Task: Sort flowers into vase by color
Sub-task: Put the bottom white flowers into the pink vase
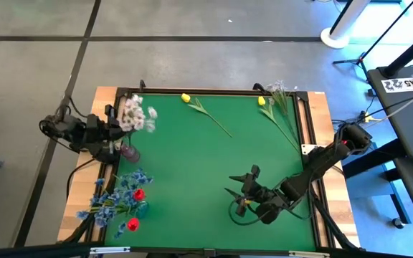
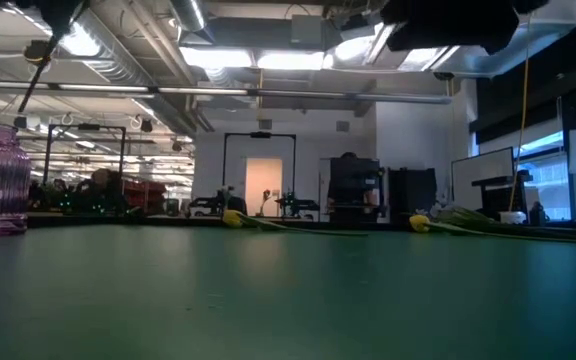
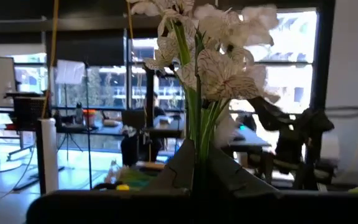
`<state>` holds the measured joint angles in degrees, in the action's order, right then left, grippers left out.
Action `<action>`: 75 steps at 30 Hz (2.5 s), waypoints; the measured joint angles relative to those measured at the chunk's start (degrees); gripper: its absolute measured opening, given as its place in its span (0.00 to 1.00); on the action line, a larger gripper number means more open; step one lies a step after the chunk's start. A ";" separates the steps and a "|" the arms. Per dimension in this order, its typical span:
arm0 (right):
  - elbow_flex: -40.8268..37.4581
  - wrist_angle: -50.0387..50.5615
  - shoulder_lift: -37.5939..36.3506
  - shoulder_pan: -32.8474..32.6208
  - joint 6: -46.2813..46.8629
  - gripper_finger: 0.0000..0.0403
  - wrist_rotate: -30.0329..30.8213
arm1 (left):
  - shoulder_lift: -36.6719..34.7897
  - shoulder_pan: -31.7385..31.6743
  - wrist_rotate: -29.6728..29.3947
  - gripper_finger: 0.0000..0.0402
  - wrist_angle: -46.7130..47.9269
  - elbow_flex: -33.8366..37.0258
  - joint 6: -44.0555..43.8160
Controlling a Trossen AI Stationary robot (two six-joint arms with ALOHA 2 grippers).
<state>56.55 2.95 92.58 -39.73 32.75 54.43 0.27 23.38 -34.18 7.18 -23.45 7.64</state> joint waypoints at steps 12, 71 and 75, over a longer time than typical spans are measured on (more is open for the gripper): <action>0.00 -0.32 1.44 2.90 -1.45 0.52 -4.05 | -0.02 0.00 0.40 0.02 -1.52 2.04 -1.57; -0.02 -60.27 11.60 16.25 -43.54 0.52 -26.62 | 72.46 -9.50 28.88 0.02 -89.53 -0.24 -10.60; -0.02 -60.28 11.60 16.14 -43.52 0.52 -26.62 | 76.43 -9.07 30.38 0.02 -89.55 -3.83 -10.62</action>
<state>56.53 -57.33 104.18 -23.59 -10.77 27.81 76.70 14.30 -3.80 -82.37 -27.28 -2.98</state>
